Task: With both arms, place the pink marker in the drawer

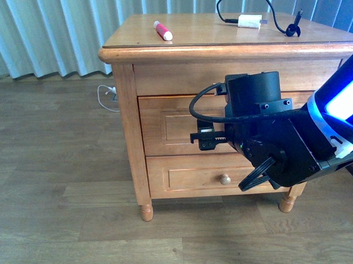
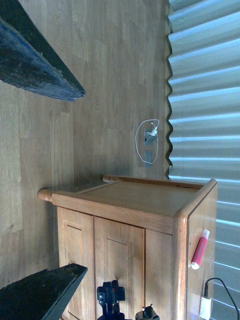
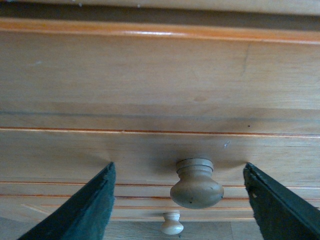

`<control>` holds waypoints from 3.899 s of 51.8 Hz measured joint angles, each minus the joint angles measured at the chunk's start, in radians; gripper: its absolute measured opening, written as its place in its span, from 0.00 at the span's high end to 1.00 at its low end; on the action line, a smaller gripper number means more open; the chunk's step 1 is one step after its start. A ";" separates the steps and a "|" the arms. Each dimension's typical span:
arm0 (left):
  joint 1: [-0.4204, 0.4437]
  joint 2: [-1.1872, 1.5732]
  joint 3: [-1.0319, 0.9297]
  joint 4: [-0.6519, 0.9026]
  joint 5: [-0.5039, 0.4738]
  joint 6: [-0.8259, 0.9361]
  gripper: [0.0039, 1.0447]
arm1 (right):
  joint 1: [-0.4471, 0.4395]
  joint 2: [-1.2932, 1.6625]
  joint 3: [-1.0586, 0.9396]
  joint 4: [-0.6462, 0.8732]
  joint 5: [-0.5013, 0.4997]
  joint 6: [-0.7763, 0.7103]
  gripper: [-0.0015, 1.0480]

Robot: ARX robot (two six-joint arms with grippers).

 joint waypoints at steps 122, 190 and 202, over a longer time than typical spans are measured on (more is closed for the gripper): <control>0.000 0.000 0.000 0.000 0.000 0.000 0.05 | -0.096 -1.847 -0.866 -0.858 -0.271 0.174 0.08; -0.210 1.509 1.038 0.293 0.036 -0.161 0.05 | -0.100 -1.849 -0.867 -0.859 -0.273 0.169 0.08; -0.277 1.801 1.436 0.119 -0.077 -0.135 0.05 | -0.100 -1.849 -0.867 -0.859 -0.273 0.169 0.08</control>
